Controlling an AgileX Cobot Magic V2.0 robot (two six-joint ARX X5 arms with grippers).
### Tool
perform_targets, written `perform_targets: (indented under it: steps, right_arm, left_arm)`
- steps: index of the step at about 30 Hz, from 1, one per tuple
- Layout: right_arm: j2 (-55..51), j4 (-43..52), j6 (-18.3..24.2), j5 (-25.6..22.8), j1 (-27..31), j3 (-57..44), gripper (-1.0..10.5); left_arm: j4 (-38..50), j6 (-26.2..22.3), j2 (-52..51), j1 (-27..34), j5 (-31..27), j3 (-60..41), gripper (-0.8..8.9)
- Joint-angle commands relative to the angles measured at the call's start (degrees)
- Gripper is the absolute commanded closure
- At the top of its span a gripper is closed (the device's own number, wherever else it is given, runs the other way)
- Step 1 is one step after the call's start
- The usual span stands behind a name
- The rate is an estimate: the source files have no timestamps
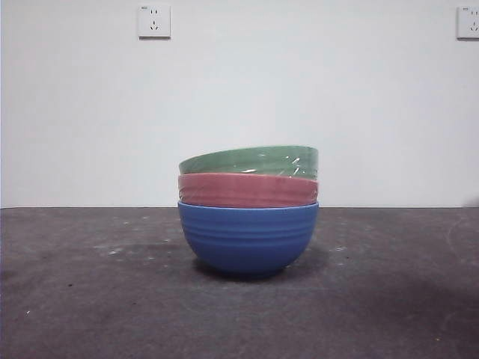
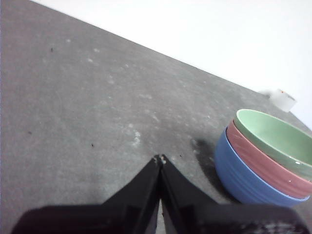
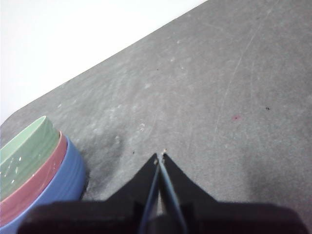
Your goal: Pick up the green bowl on the top,put the green bowl on the left,pick up the red bowl in the middle,put the red bowl on the right
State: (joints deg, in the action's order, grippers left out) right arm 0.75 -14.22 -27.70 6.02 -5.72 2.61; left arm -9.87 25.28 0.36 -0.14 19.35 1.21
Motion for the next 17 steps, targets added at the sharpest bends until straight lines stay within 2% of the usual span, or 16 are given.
perform_targets:
  steps: [1,9,12,17]
  right_arm:
    - [0.37,0.22,-1.4,0.04,0.02,2.23,9.6]
    - [7.58,-5.01,-0.42,-0.13,0.02,15.1,9.6]
    - [11.98,-7.43,2.84,-0.13,0.02,20.87,9.6]
    - [21.24,-11.87,9.62,-0.02,0.02,31.08,9.6]
  left_arm:
    - [-1.95,2.82,0.46,0.2,-0.59,2.34,8.2]
    - [-7.19,1.38,10.12,0.2,-0.92,15.04,8.2]
    - [-7.74,-1.79,15.56,0.2,0.07,20.33,8.2]
    - [-11.72,-9.64,26.75,0.15,5.49,30.6,8.2]
